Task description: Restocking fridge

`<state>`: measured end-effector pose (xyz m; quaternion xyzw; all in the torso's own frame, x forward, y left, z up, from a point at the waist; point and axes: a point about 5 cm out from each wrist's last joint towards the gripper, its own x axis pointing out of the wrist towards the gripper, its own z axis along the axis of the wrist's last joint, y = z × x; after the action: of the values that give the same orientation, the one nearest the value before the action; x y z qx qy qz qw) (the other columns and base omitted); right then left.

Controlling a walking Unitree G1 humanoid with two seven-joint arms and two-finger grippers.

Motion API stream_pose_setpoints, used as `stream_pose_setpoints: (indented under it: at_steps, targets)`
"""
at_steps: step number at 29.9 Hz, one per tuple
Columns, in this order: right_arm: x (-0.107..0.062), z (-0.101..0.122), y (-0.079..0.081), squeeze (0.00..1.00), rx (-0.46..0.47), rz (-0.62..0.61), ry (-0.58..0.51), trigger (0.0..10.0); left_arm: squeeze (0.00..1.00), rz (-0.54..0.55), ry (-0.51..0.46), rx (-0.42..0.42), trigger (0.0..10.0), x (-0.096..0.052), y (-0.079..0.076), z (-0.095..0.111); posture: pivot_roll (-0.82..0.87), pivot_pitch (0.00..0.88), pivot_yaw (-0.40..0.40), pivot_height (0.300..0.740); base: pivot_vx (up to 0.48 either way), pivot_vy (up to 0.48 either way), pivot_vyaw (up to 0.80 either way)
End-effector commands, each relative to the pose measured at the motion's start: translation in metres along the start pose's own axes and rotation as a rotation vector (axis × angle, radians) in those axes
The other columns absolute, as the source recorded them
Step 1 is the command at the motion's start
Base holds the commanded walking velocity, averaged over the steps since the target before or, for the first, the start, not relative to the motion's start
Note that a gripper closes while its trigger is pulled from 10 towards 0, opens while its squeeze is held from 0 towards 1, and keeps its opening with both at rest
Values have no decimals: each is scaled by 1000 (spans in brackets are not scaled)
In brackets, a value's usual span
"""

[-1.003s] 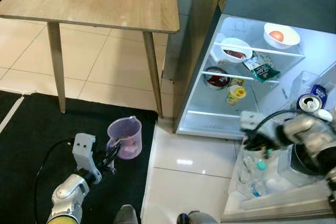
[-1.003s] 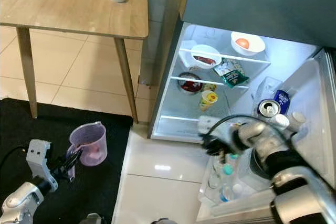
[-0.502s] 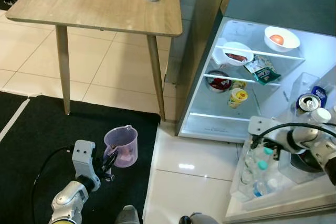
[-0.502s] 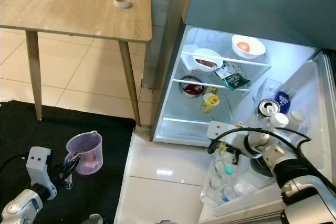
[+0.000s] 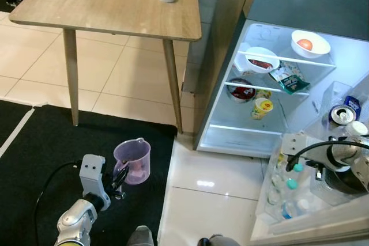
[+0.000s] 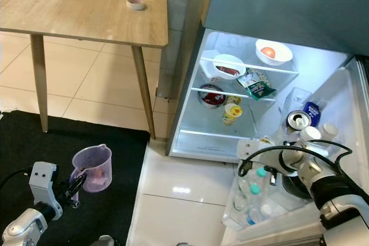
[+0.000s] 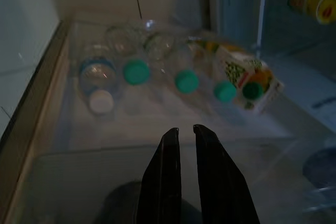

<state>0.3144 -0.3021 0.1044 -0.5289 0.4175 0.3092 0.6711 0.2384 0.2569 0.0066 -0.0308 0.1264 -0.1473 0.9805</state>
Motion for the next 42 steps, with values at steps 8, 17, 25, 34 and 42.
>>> stream_pose_setpoints:
  at_steps: [8, 17, 25, 34, 42]
  targets:
    - [-4, -53, 19, 0, 53, 40, 197, 10000, 0, -17, 9, 12, 10000, 2, -4, -3, 51, 109, -111, 740, 0, 0, 0]
    - [-18, -111, 38, 0, 174, 25, 390, 10000, 0, -12, 11, 18, 10000, 2, -3, -2, 52, 104, -109, 740, 0, 0, 0]
    - [-5, -108, 53, 0, 197, 37, 395, 10000, 0, 4, 22, 14, 10000, 2, -4, -5, 50, 106, -107, 740, 0, 0, 0]
    - [28, -67, 68, 0, 258, 35, 203, 10000, 0, 54, 26, 16, 10000, 3, -1, -5, 54, 103, -109, 740, 0, 0, 0]
    - [70, -14, 114, 0, 606, -34, -74, 10000, 0, 177, 110, -3, 10000, -2, 3, -18, 65, 91, -113, 740, 0, 0, 0]
